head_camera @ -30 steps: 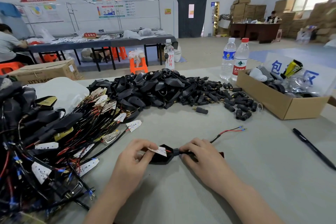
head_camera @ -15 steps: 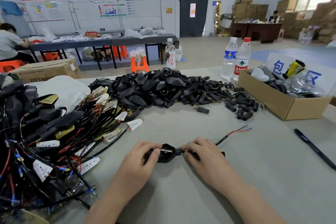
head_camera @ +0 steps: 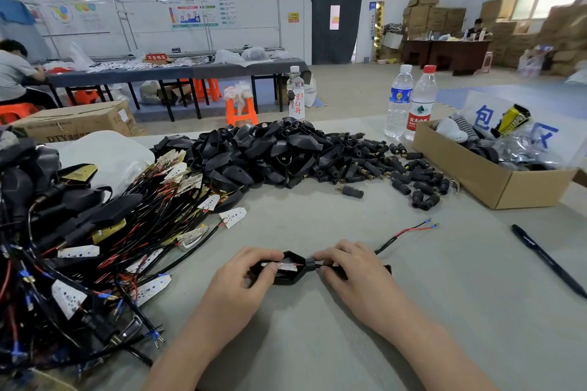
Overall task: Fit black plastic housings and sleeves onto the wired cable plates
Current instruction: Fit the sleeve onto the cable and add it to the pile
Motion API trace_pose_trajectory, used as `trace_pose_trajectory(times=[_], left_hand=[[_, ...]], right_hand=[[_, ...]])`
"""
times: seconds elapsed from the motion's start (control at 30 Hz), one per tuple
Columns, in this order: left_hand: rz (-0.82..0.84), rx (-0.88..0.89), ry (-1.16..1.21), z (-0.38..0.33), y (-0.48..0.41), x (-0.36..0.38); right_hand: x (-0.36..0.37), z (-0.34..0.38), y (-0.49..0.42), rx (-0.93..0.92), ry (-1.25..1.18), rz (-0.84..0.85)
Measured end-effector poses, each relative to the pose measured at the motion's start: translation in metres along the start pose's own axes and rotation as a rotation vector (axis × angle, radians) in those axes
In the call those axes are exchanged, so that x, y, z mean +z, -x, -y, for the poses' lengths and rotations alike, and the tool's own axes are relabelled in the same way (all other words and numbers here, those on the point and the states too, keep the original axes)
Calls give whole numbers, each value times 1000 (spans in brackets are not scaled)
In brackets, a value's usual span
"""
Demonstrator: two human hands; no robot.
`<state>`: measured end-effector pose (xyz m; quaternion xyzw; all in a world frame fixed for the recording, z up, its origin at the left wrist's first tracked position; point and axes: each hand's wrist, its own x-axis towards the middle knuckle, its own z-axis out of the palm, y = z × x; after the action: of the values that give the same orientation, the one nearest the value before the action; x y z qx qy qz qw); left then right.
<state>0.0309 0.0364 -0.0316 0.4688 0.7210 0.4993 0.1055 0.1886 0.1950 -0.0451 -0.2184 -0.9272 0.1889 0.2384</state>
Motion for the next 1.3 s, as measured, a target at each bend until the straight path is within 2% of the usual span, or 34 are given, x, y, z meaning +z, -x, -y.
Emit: trace_pose_trajectory(times=[0.33,0.43,0.5,0.57,0.7,0.77,0.87,0.97,1.03,1.13,1.2,1.3], left_hand=[[54,-29,-13,-3,-1,-2],[20,-68,-51,-1,0,-1],[-57,-110,-72,3,0,-5],[-147,-153,-103,7,0,-15],[-337,-108,-542,11,-1,-30],[-368,-17,-634,3,-2,-24],[-212,155,-572,-13,-11,2],[23,122,-585,-20,-27,36],[118,90,-633,-19,-39,57],[147,135,-694,-26,-56,83],[137,169,-695,-33,-66,95],[129,142,-672,-39,-75,108]], right_hand=[[-3,13,0,-54,-93,40],[-9,13,-3,-32,-117,-78],[-17,3,-15,45,-157,-202],[-27,-13,-35,137,-110,-244],[-40,-51,-83,298,80,-134],[-41,-67,-103,355,178,-32],[-37,-82,-124,407,264,126],[-38,-90,-135,405,343,182],[-42,-91,-136,417,341,183],[-48,-92,-128,434,274,183],[-56,-93,-116,482,142,141],[-69,-94,-88,564,-166,-39]])
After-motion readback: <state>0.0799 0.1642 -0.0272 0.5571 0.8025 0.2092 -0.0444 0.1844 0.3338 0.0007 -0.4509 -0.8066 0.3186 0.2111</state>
